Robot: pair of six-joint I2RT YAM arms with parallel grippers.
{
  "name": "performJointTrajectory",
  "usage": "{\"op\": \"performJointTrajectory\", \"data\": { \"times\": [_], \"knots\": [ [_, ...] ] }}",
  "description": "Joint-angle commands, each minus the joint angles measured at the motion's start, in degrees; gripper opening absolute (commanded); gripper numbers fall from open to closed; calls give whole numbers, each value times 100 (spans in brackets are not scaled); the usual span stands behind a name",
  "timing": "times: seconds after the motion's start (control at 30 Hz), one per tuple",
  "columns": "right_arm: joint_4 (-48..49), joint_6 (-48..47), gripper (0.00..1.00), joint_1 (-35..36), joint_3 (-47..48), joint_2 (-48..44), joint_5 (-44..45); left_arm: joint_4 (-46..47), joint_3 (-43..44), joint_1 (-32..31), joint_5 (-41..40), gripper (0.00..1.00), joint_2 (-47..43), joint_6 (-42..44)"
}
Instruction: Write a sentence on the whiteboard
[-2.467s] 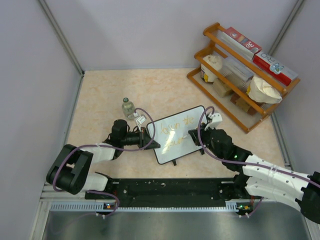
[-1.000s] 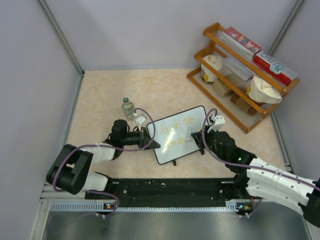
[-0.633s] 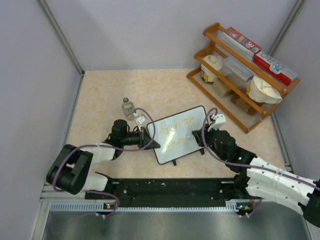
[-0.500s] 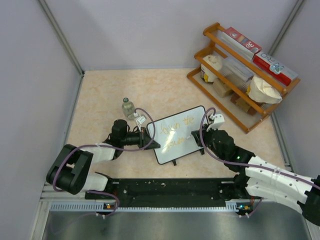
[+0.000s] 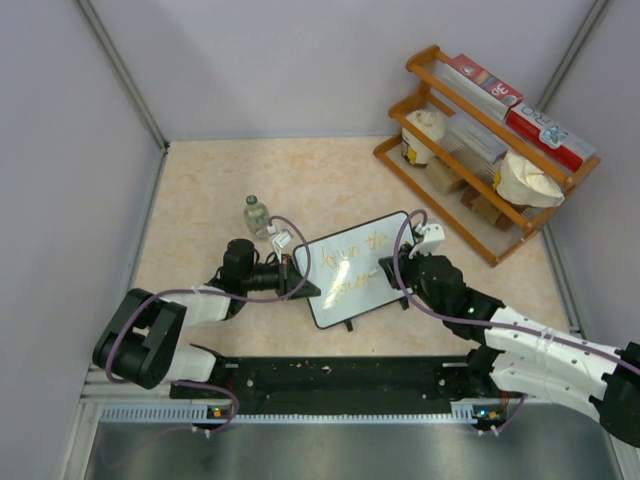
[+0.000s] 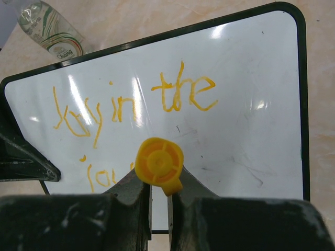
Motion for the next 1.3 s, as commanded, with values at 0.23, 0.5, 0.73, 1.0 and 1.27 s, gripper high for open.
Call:
{"op": "performJointTrajectory", "data": {
  "times": [0.23,0.5,0.73,1.0,1.27],
  "knots": [
    [-343,-111,0,-346,214,34,72,-124,-81,-48,168,0,66,178],
    [-422,-103,0,-513,223,-72,72,-115,-81,-48,169,0,66,178],
    [-378,-67,0,-531,364,16,81,-115,-90,-48,177,0,49,178],
    [-185,20,0,-522,461,148,-95,-115,-99,-39,169,0,40,178],
    [-44,91,0,-531,408,245,-376,-124,-90,-48,169,0,49,178]
  ]
}}
